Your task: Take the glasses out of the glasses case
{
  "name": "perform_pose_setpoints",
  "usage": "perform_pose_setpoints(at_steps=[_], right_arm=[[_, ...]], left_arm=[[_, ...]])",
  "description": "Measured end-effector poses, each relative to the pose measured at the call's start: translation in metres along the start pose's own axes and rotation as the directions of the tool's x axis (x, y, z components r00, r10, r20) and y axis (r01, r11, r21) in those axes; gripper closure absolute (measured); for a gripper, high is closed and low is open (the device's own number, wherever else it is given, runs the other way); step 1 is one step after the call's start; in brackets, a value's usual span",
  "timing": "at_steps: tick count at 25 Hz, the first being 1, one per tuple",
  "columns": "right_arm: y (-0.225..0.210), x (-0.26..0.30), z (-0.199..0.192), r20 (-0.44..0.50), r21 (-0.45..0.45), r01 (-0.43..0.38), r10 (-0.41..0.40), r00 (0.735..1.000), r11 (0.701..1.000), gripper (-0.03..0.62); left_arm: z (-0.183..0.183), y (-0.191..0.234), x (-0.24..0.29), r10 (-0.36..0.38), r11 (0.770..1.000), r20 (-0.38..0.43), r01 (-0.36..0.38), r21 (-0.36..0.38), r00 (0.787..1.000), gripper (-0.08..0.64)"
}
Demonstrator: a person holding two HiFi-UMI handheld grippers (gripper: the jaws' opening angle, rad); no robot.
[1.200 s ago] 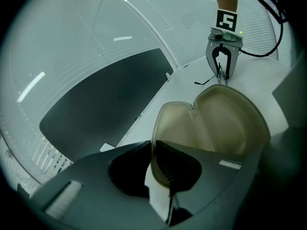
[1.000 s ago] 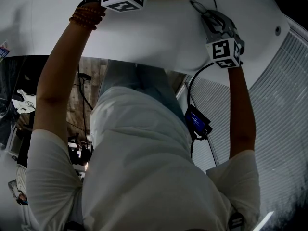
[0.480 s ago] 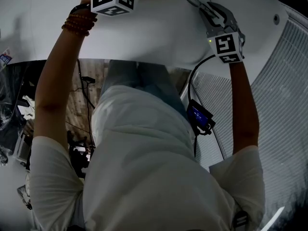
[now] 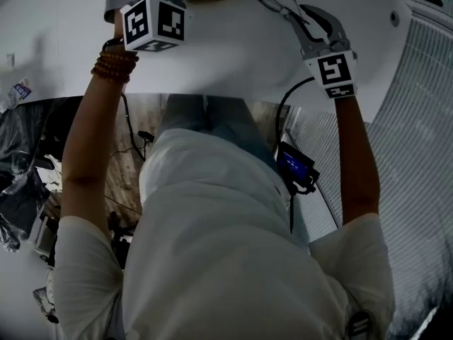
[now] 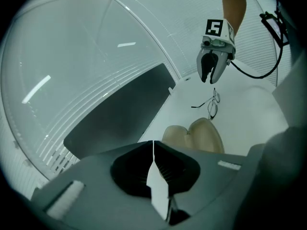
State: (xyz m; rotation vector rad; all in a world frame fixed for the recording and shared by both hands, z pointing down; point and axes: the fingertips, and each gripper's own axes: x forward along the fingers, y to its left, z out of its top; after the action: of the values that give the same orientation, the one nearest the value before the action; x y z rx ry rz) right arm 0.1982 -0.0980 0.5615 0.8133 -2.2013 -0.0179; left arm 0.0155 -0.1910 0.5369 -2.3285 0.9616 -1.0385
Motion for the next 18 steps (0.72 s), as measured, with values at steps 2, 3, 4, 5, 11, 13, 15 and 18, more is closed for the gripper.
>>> perform_pose_setpoints(at_steps=[2, 3, 4, 5, 11, 13, 15, 18], right_arm=[[-0.004, -0.006, 0.012, 0.029, 0.010, 0.027, -0.027, 0.999, 1.000, 0.515], [-0.005, -0.009, 0.019, 0.039, 0.014, 0.039, -0.039, 0.998, 0.999, 0.526], [-0.006, -0.012, 0.026, 0.046, 0.019, 0.049, -0.050, 0.998, 0.999, 0.536], [-0.007, -0.016, 0.033, 0.054, 0.024, 0.058, -0.059, 0.997, 0.998, 0.547], [-0.010, -0.036, 0.070, 0.134, 0.060, 0.100, -0.107, 0.985, 0.993, 0.589], [-0.013, -0.042, 0.082, 0.157, 0.066, 0.100, -0.110, 0.982, 0.993, 0.591], [-0.014, -0.052, 0.097, 0.180, 0.069, 0.112, -0.123, 0.976, 0.991, 0.591], [-0.015, -0.068, 0.122, 0.212, 0.087, 0.136, -0.152, 0.965, 0.987, 0.591]], left_arm=[[0.010, 0.008, -0.016, 0.014, 1.000, 0.016, -0.014, -0.011, 1.000, 0.557], [0.015, 0.013, -0.024, 0.018, 1.000, 0.026, -0.018, -0.020, 1.000, 0.557], [0.020, 0.017, -0.032, 0.021, 0.999, 0.034, -0.019, -0.033, 0.999, 0.557], [0.024, 0.020, -0.041, 0.022, 0.999, 0.041, -0.020, -0.046, 0.999, 0.557], [0.040, 0.037, -0.071, 0.053, 0.994, 0.060, -0.047, -0.096, 0.997, 0.557], [0.045, 0.041, -0.077, 0.060, 0.992, 0.062, -0.052, -0.115, 0.996, 0.557], [0.052, 0.044, -0.087, 0.065, 0.989, 0.071, -0.055, -0.134, 0.995, 0.557], [0.057, 0.050, -0.103, 0.068, 0.985, 0.088, -0.053, -0.163, 0.994, 0.557]])
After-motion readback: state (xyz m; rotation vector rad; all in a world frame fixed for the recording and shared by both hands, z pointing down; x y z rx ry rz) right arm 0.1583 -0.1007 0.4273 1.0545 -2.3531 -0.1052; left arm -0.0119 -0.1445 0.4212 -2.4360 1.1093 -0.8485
